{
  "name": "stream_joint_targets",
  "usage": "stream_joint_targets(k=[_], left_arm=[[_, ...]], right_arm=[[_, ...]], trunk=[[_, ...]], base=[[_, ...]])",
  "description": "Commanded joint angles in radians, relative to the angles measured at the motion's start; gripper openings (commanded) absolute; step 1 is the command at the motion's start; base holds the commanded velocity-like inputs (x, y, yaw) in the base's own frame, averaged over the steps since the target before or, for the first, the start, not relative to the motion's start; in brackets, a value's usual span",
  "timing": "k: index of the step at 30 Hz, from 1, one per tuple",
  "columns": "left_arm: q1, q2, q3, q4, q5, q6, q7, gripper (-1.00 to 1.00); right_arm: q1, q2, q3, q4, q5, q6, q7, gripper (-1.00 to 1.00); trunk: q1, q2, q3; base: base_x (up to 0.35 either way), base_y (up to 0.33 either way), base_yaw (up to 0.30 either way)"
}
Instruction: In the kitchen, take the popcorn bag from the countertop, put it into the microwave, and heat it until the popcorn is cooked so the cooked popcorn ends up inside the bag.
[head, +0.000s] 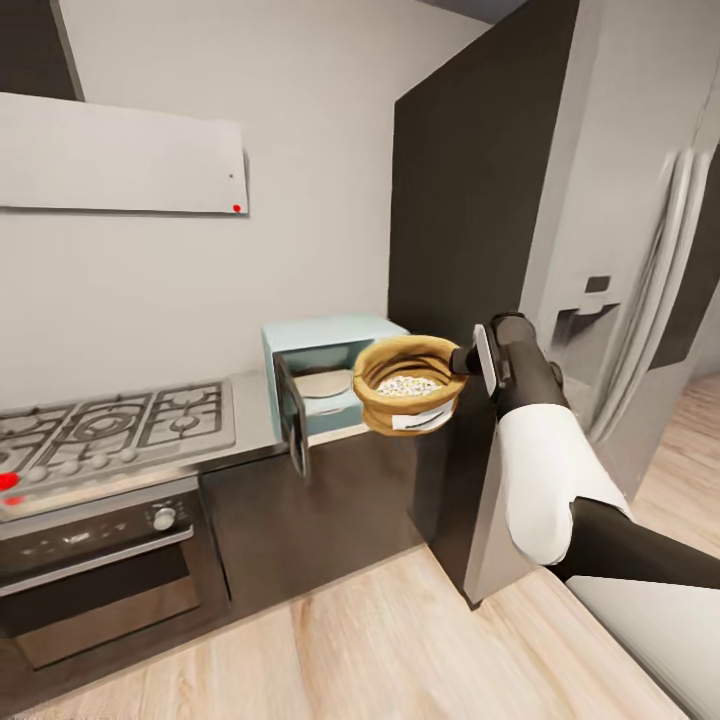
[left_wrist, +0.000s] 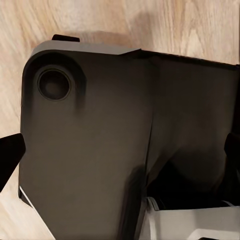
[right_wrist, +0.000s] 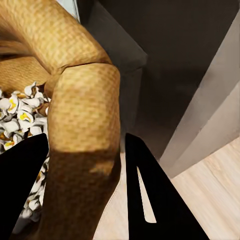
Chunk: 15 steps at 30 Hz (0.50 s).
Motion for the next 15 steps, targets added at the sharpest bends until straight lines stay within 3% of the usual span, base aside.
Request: stream_joint_targets(k=[1,7,12,15], left_arm=[[0.0,0.0,0.0,0.0,0.008,-0.003,0.0,1.0],[-0.001,0.0,0.0,0.0,0.008,-0.003,0.0,1.0],[0.0,0.0,0.0,0.0,0.009,-0.003,-0.001,1.0],[-0.001,0.0,0.0,0.0,0.009,-0.003,-0.001,1.0]], right_arm=[[-0.001,0.001,-0.004,-0.001,0.0,0.003,-0.001,-1.0],[-0.001,0.001,-0.002,-0.001,0.0,0.003,-0.001,-1.0],[-0.001,0.001,-0.002,-0.001,0.0,0.003,-0.001,-1.0],[-0.001,0.001,-0.002,-0.001,0.0,0.003,-0.001,-1.0]], trunk=[[0.0,-0.001,-0.001],[0.0,-0.001,-0.001],[0.0,-0.001,-0.001],[0.0,-0.001,-0.001]], base=[[0.236,-0.115,0.269],[0.219,-0.107,0.269],[0.033,-0.014,0.266],[0.002,-0.001,0.086]])
